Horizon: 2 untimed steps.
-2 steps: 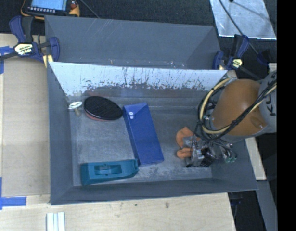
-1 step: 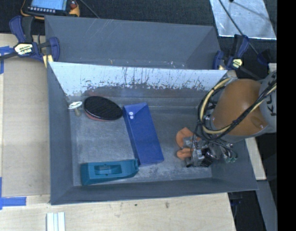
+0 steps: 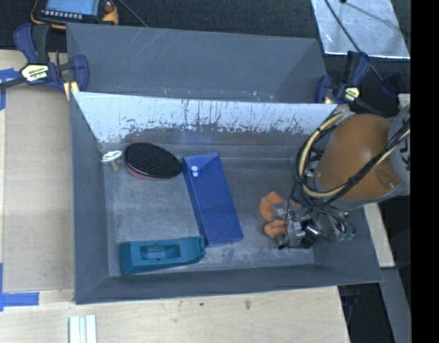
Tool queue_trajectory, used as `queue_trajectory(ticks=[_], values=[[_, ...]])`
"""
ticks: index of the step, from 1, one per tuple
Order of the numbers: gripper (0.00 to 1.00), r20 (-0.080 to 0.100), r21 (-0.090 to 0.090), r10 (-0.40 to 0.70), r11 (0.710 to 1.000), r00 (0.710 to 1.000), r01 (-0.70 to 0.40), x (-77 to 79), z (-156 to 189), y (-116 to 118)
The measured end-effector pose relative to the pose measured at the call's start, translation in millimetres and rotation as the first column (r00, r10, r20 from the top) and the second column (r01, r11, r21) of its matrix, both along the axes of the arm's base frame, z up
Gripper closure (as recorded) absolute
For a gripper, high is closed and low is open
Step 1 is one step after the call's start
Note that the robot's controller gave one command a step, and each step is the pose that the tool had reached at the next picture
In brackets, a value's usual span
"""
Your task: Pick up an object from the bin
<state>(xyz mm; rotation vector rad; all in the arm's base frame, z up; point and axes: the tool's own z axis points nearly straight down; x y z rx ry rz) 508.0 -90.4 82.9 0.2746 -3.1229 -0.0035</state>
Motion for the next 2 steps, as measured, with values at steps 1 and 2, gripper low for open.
queue_trajectory(ticks=[1,2], values=[[1.0,0.007,-0.002,0.104,0.995,0.995,-0.104,20.8,71,-18],[1.0,0.007,-0.001,0.096,0.995,0.995,-0.096,17.8,139,-34]])
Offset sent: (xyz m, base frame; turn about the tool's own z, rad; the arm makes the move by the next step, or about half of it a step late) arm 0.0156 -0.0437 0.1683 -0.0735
